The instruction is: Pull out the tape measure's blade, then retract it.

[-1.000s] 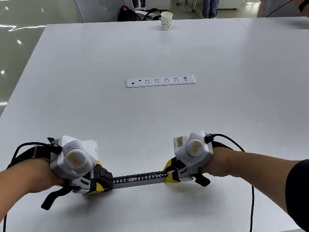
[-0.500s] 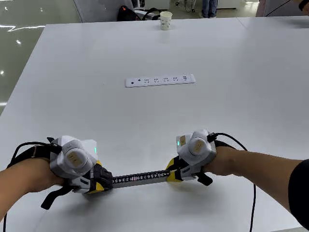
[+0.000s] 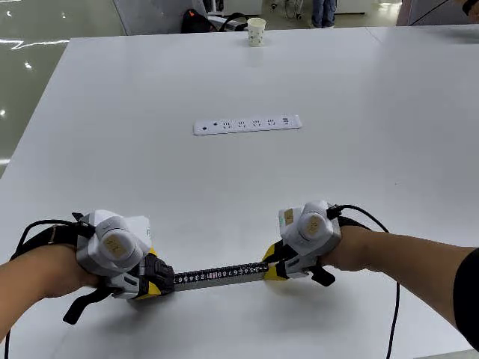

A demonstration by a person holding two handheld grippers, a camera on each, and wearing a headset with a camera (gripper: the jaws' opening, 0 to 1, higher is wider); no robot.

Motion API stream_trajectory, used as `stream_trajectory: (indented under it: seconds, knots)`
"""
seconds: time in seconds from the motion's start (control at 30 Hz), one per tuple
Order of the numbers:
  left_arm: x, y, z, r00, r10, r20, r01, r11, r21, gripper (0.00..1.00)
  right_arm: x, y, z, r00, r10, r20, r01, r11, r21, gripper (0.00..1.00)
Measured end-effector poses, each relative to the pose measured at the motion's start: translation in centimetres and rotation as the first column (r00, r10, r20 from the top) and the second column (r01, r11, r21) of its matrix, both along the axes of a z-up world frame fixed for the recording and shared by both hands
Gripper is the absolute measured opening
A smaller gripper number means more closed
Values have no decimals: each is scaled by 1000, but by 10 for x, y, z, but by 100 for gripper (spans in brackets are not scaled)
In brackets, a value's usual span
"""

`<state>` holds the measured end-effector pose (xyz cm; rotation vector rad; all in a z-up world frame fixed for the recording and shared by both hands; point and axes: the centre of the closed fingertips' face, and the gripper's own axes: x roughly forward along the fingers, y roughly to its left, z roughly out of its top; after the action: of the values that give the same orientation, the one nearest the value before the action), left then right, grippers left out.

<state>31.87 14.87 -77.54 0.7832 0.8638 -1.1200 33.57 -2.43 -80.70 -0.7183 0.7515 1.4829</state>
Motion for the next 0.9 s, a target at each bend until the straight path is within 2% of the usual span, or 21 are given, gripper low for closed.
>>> stream_trajectory:
  seconds: [0.9]
  knots:
    - [0, 0, 0, 1000, 0, 2, 0, 1000, 1, 31, 1, -15, 1, 1000, -20, 2, 20, 1000, -3, 9]
